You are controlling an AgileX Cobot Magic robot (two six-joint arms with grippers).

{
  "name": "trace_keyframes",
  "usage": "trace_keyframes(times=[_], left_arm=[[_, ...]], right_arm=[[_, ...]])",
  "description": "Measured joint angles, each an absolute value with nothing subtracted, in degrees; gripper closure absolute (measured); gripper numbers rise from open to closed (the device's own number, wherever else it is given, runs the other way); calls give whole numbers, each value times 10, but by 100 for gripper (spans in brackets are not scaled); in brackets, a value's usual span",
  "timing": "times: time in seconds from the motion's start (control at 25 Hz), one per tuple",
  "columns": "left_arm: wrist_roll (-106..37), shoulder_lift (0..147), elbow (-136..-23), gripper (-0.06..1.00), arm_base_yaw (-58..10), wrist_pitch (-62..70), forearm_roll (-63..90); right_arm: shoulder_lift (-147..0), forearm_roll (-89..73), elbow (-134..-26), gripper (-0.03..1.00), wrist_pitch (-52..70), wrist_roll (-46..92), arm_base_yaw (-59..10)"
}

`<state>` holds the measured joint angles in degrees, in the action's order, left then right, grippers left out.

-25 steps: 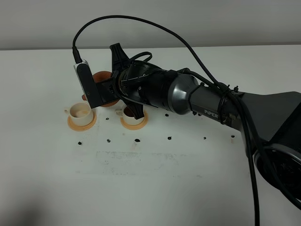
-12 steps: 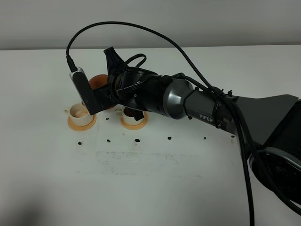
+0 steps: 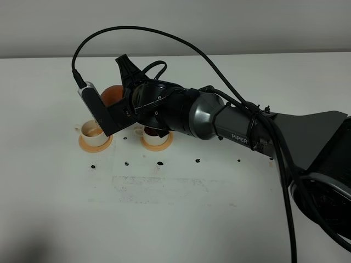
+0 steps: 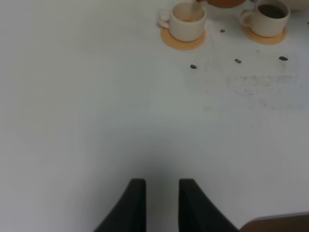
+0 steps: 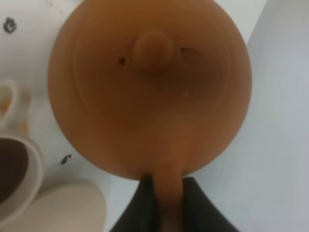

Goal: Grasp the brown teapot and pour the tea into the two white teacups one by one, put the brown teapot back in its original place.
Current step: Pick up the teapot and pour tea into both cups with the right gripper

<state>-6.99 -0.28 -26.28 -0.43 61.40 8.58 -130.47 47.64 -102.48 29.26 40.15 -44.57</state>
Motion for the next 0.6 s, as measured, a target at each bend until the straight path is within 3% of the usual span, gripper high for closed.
trace_keyframes(times=[0.6], left_arm=[[-70,-3,-263,78,-4,614,85]], right_arm=[[-1305,507,-1025,89,277,426,-446]])
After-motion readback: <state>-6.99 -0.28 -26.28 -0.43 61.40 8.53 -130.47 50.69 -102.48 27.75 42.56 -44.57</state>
